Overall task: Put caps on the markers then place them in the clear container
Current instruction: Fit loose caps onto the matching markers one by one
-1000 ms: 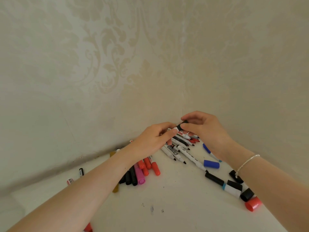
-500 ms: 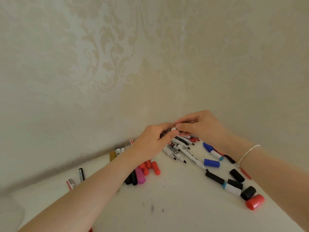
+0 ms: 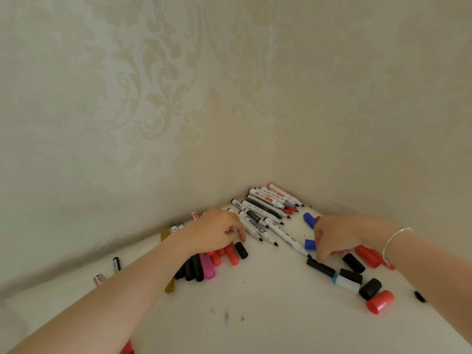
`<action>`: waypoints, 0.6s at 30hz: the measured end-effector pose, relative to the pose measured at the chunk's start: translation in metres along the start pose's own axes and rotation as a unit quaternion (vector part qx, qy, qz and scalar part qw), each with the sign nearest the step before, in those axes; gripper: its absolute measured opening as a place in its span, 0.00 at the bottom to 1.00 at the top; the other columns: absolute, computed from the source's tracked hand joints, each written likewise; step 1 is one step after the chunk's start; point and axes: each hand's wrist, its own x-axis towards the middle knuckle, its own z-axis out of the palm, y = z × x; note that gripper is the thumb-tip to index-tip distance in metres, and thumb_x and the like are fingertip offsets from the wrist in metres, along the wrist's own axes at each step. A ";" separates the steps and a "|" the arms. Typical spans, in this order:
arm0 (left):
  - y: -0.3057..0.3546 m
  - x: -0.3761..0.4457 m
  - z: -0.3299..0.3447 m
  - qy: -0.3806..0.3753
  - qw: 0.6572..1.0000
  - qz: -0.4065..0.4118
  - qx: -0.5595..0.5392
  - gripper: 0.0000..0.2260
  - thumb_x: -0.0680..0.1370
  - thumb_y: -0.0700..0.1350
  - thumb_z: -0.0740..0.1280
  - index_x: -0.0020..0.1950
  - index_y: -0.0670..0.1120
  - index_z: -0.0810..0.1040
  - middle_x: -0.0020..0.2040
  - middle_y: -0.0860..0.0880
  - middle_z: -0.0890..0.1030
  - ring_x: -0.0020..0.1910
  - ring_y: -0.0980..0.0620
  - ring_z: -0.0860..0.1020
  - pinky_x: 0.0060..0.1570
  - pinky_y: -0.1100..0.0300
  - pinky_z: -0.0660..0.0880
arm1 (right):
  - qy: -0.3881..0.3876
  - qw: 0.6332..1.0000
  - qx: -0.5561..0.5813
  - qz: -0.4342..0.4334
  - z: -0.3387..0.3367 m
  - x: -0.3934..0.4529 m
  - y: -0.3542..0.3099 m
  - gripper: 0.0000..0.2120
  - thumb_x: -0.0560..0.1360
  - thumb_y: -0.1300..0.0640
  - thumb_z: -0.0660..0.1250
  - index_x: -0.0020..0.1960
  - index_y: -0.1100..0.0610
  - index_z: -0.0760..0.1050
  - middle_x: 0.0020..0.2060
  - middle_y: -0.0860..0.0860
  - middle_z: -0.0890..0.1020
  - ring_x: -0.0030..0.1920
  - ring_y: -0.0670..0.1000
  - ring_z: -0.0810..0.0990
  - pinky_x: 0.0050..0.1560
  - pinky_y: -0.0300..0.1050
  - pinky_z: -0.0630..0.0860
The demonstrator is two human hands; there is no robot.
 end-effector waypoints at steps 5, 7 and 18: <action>0.005 0.007 0.003 0.014 0.999 -0.047 0.011 0.14 0.79 0.38 0.54 0.52 0.49 0.79 0.40 0.49 0.80 0.30 0.46 0.82 0.25 0.57 0.76 | 0.028 0.998 -0.049 -0.013 0.009 0.001 0.002 0.21 0.67 0.49 0.74 0.54 0.59 0.76 0.40 0.49 0.74 0.40 0.49 0.72 0.39 0.38 0.69; 0.002 0.016 0.004 0.070 0.991 -0.011 0.111 0.13 0.79 0.39 0.58 0.57 0.49 0.79 0.51 0.51 0.79 0.46 0.49 0.81 0.44 0.55 0.77 | 0.038 0.997 -0.068 -0.019 0.013 0.002 0.001 0.19 0.67 0.49 0.74 0.52 0.58 0.76 0.40 0.49 0.74 0.41 0.48 0.73 0.42 0.39 0.70; 0.003 0.035 0.010 0.079 0.969 0.022 0.232 0.12 0.76 0.43 0.62 0.57 0.50 0.77 0.57 0.52 0.77 0.57 0.50 0.75 0.54 0.58 0.67 | 0.026 0.973 0.200 -0.116 -0.004 -0.005 0.011 0.11 0.71 0.60 0.70 0.53 0.55 0.78 0.35 0.54 0.81 0.33 0.48 0.76 0.35 0.37 0.73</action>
